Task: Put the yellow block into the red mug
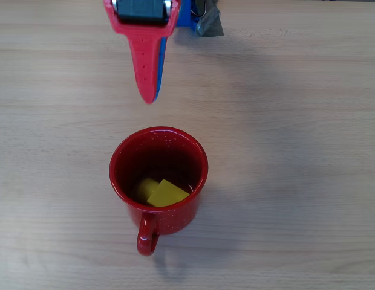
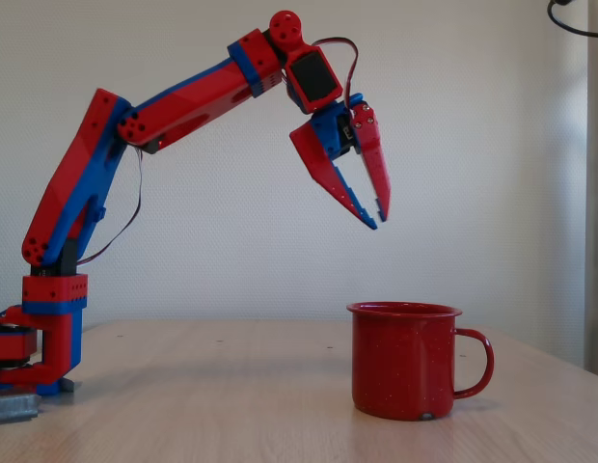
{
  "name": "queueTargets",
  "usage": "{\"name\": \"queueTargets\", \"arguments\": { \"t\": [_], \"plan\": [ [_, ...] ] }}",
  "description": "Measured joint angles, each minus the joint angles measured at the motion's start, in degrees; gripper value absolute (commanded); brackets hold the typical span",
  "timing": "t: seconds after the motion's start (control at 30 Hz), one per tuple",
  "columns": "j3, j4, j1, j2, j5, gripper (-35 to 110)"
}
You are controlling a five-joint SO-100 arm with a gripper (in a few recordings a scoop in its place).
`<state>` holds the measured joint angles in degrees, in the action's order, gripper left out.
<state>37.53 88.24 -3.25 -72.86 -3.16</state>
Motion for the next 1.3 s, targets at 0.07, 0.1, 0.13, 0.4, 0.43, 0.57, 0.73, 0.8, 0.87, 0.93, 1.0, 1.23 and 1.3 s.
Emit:
{"name": "queueTargets", "arguments": {
  "t": [0.07,0.1,0.13,0.4,0.43,0.57,0.73,0.8,0.87,0.93,1.0,1.23,1.3],
  "plan": [
    [3.1,0.0,0.0,-2.8,0.0,0],
    [4.2,0.0,0.0,-4.0,0.0,0],
    [5.5,-0.1,0.0,-5.5,0.0,0],
    [18.8,-4.8,0.6,-20.7,-2.1,0],
    [21.3,-5.9,0.5,-23.0,-2.1,0],
    [31.7,-8.9,1.2,-32.3,-2.1,0],
    [44.8,-11.6,1.2,-43.8,-2.1,0],
    [50.3,-12.8,1.6,-48.6,-2.0,0],
    [56.8,-14.9,2.0,-53.5,-2.0,0],
    [63.2,-15.8,2.0,-57.4,-2.0,0],
    [69.5,-17.0,2.5,-61.3,-2.0,0],
    [90.5,-20.7,4.1,-76.2,-2.4,0],
    [96.5,-21.7,4.8,-80.6,-2.4,0]
  ]
}}
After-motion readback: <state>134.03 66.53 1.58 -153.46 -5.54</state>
